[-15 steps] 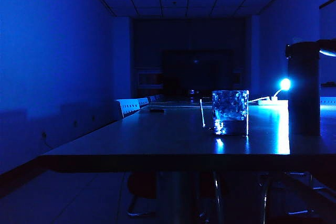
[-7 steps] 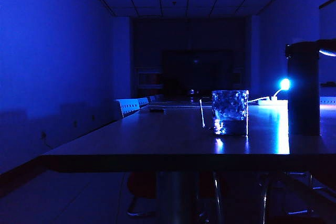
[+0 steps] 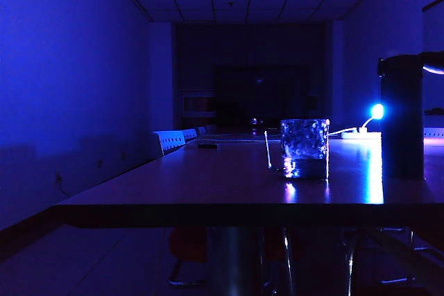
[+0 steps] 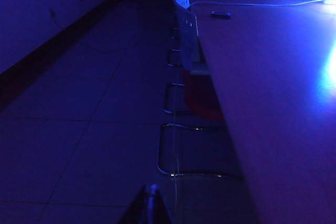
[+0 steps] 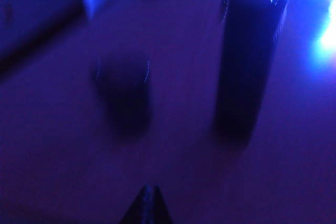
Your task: Pick up the black thermos cup, pour some water from it into the cup, and then put the thermos cup back on the table.
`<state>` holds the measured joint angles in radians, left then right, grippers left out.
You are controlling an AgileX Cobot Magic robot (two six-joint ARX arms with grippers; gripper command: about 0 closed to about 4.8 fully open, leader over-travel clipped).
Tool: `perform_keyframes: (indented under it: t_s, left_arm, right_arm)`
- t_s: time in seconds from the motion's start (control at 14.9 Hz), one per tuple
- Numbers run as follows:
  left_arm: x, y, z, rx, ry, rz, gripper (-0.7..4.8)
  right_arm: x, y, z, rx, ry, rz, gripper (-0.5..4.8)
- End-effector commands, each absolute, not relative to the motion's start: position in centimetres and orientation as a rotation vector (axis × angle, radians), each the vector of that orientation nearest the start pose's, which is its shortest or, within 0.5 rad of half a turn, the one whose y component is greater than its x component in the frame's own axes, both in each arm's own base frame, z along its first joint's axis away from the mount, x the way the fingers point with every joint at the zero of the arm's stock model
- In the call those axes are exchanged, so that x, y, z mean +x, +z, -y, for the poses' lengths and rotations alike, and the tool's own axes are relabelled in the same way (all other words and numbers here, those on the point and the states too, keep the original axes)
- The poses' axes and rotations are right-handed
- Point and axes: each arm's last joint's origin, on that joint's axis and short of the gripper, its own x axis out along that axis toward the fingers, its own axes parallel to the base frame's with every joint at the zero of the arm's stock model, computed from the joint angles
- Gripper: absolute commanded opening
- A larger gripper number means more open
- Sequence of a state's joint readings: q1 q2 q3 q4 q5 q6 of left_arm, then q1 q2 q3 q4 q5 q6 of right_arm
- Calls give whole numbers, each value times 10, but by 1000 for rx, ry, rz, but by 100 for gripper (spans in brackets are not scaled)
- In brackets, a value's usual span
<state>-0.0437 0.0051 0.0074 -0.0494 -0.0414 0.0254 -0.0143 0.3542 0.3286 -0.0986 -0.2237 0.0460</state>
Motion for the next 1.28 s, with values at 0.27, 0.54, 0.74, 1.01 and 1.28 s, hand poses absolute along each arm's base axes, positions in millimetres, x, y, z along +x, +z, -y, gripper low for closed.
perform_keyframes:
  t_s: [0.27,0.54,0.74,1.01,1.28]
  left_arm:
    - [98,161,3,28,-7,-44,-5]
    - [98,161,3,28,-6,-44,-5]
    - [98,161,3,28,-7,-44,-5]
    - [98,161,3,28,-7,-44,-5]
    - [98,161,3,28,-7,-44,-5]
  right_arm:
    - [97,178,-1,44,45,34,-5]
    - [98,160,0,53,22,-45,-5]
    - [97,157,1,53,5,-74,-5]
    - [97,157,1,53,5,-74,-5]
    - [97,157,1,53,5,-74,-5]
